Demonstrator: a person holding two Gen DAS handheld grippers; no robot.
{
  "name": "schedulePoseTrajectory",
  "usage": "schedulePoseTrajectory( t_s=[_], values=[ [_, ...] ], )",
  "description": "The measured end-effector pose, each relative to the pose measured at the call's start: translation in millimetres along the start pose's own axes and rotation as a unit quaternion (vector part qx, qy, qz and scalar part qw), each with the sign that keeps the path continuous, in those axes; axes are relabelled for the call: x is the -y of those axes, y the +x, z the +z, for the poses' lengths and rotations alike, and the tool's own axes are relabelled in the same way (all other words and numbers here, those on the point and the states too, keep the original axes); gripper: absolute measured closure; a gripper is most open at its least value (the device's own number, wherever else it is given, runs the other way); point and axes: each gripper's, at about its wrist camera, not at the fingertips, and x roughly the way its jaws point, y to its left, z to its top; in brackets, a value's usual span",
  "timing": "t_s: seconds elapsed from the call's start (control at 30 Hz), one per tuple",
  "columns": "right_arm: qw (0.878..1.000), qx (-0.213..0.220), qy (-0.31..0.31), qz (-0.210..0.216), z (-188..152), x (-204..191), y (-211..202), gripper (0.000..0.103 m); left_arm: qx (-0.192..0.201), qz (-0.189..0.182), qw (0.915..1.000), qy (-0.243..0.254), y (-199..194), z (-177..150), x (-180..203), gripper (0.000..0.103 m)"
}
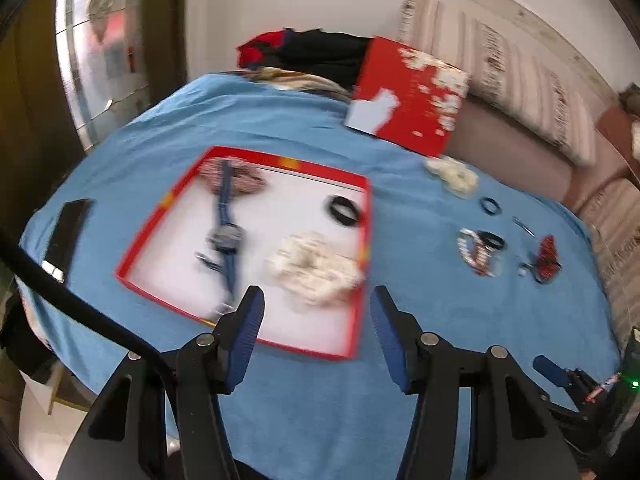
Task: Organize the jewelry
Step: 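Lower the watch and white scrunchie into the tray and open both tools, then move both tools back toward the bracelets and hair ties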
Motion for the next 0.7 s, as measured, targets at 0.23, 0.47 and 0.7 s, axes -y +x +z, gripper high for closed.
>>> schedulePoseTrajectory(
  t_s=[0.23,0.47,0.7],
  values=[
    [0.998,0.010,0.056,-0.026,-25.8,51.9,-17.8,0.042,-0.012,-0.013,0.9990,0.041,-0.7,-30.8,68.2,0.049],
    [0.996,0.011,0.082,-0.033,-42.1,76.5,-24.3,0.042,-0.033,-0.012,0.9979,0.055,5.1,-54.5,93.9,0.049],
    [0.995,0.008,0.092,-0.032,-48.4,86.4,-22.9,0.042,-0.040,0.000,0.9975,0.058,10.1,-62.6,96.9,0.049]
  ],
)
